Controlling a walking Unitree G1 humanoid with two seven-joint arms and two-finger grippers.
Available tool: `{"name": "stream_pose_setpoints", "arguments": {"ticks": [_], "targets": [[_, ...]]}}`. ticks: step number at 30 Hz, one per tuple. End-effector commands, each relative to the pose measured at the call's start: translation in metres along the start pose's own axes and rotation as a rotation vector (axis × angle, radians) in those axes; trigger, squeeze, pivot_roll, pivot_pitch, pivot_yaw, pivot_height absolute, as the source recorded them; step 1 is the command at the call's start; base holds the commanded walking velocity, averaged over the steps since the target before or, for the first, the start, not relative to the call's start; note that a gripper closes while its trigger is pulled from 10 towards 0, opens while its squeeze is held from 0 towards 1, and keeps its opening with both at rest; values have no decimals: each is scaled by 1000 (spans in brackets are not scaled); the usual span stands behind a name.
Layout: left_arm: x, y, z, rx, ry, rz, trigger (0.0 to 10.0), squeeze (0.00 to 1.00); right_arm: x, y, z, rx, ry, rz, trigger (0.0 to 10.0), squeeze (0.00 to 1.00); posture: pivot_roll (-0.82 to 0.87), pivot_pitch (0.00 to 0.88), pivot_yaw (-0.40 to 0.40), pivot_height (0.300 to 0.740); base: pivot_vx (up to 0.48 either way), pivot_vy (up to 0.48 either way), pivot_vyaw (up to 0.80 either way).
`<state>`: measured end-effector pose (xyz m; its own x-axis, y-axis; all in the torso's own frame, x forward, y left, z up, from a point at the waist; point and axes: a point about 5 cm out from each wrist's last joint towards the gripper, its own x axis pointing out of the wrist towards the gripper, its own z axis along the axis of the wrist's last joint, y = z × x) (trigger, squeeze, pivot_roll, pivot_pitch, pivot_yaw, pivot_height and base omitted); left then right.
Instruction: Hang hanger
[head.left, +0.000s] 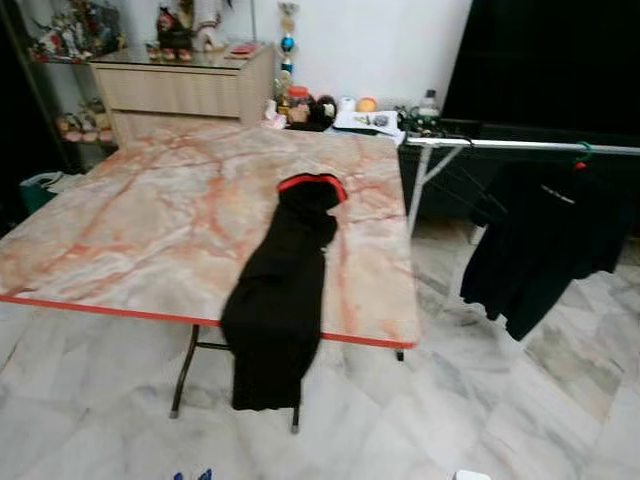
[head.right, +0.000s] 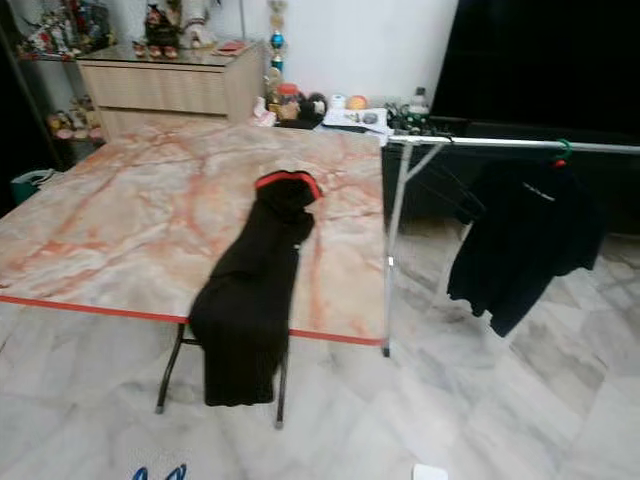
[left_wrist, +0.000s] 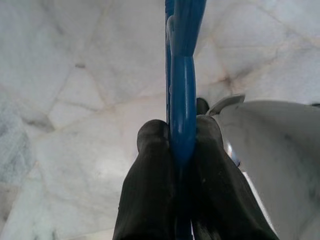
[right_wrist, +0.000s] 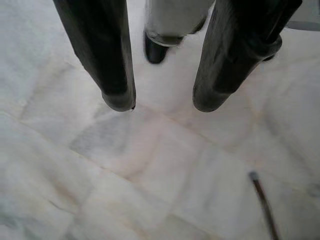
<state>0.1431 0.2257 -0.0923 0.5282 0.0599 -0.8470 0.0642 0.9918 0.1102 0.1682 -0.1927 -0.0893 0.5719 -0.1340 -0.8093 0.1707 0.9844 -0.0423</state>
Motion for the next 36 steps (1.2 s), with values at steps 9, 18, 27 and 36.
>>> {"name": "stream_pose_setpoints", "arguments": {"ticks": [9,18,27,36], "targets": [[0,-3,-1,24,3,-21,10000,0,0,-7,-1,2,4,-32,10000,0,125,16,3,740,0,-334,0],[1,-5,3,27,-11,-28,10000,0,0,-8,0,4,4,-38,10000,0,125,24,2,740,0,-336,0],[1,-8,3,27,-7,-31,10000,0,0,-9,0,7,5,-43,10000,0,124,25,1,740,0,-334,0],[1,-8,3,40,-8,-35,10000,0,0,-10,1,19,2,-49,10000,0,123,26,1,740,0,-315,0]]}}
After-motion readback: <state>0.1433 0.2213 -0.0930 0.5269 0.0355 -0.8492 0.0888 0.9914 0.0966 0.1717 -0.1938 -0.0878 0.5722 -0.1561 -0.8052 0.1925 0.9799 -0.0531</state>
